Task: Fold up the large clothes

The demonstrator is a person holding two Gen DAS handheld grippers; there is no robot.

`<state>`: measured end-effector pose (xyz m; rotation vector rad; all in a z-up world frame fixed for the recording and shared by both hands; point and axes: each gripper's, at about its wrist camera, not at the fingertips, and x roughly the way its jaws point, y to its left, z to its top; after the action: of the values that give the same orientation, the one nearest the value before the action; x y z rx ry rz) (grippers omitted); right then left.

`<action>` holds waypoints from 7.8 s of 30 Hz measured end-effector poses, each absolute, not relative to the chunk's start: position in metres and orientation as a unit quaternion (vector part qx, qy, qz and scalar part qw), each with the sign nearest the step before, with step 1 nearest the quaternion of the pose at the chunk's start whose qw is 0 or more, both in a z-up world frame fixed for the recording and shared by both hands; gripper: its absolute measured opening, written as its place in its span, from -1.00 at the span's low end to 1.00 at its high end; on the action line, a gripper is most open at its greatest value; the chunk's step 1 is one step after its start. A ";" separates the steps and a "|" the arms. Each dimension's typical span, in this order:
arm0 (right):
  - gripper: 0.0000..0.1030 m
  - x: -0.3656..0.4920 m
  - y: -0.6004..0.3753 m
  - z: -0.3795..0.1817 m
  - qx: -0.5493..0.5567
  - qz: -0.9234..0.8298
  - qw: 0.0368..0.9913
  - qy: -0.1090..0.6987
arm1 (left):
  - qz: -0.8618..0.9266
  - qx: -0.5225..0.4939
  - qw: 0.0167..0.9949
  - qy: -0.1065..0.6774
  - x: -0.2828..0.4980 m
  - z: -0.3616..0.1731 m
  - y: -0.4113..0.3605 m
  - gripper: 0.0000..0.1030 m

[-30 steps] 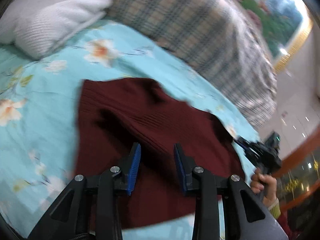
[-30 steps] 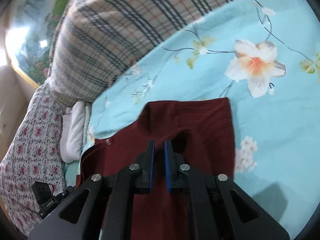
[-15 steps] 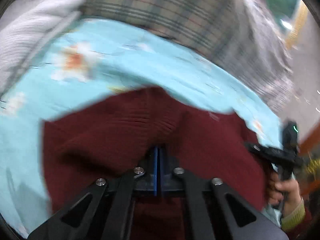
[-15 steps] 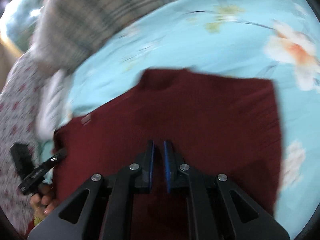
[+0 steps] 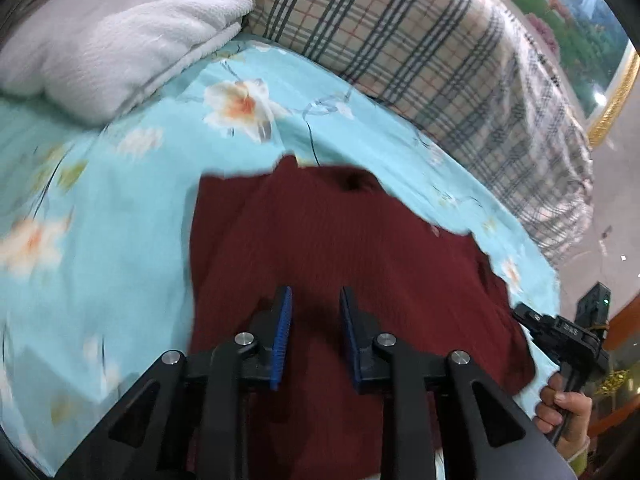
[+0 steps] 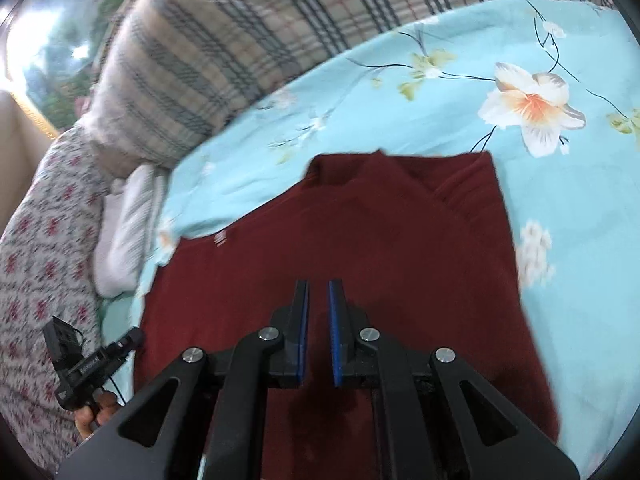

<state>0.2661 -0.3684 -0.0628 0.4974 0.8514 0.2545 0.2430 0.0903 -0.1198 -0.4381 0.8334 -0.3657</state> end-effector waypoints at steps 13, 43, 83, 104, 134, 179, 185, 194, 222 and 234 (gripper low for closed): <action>-0.81 0.197 -0.327 -0.083 0.263 0.169 0.856 0.413 | -0.176 -0.260 0.844 0.434 0.127 -0.163 0.085 0.41; -0.99 0.302 -0.224 -0.107 0.151 0.248 0.814 0.503 | -0.202 -0.273 0.876 0.342 0.204 -0.094 0.064 -0.80; 0.29 0.333 -0.397 -0.091 0.337 0.256 0.749 0.511 | -0.325 0.041 0.896 0.301 0.176 -0.091 -0.203 -0.79; -0.58 0.296 -0.472 -0.095 0.278 0.190 0.831 0.443 | -0.397 0.069 0.852 0.335 0.176 -0.119 -0.276 -0.79; 0.39 0.300 -0.473 -0.099 0.296 0.179 0.800 0.491 | -0.369 -0.164 0.760 0.509 0.304 -0.139 -0.147 0.87; -0.57 0.252 -0.314 -0.087 0.266 0.193 0.811 0.483 | -0.306 -0.057 0.879 0.361 0.185 -0.056 0.062 -0.12; -0.85 0.248 -0.319 -0.069 0.265 0.199 0.830 0.449 | -0.350 -0.045 0.856 0.378 0.182 -0.072 0.034 -0.55; -0.60 0.255 -0.336 -0.099 0.236 0.143 0.830 0.484 | -0.380 -0.028 0.833 0.400 0.176 -0.097 -0.022 -0.72; -1.00 0.355 -0.195 -0.110 0.224 0.269 0.782 0.516 | -0.388 -0.075 0.814 0.426 0.160 -0.134 0.014 -0.89; -0.96 0.197 -0.279 -0.044 0.231 0.243 0.838 0.431 | -0.359 -0.075 0.863 0.348 0.125 -0.058 0.053 -0.87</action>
<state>0.1974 -0.2788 -0.0435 0.4889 0.9122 0.5141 0.1253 0.0533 -0.0576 -0.1572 0.7303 -0.7536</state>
